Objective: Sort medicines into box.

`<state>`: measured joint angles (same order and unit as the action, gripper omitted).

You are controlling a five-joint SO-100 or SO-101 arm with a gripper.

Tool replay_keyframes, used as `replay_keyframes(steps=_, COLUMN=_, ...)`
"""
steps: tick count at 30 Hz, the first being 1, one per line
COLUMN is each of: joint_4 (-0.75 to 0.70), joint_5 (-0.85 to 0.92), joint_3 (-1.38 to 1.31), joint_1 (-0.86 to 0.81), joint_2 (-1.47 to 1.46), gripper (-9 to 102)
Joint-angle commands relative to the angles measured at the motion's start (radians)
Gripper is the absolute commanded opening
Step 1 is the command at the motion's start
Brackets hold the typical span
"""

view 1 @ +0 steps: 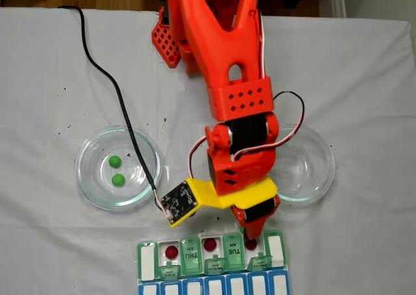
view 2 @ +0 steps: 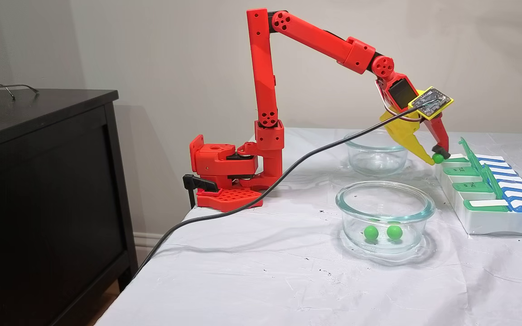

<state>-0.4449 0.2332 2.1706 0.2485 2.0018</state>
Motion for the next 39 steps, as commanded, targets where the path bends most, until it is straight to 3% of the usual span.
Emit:
replay_keyframes(steps=1, joint_4=0.054, joint_5=0.008, joint_3=-0.104, joint_1=-0.009, joint_2=0.081, gripper=0)
replay_keyframes(steps=39, joint_4=0.149, joint_5=-0.014, joint_3=-0.106, joint_1=0.026, joint_2=-0.054, gripper=0)
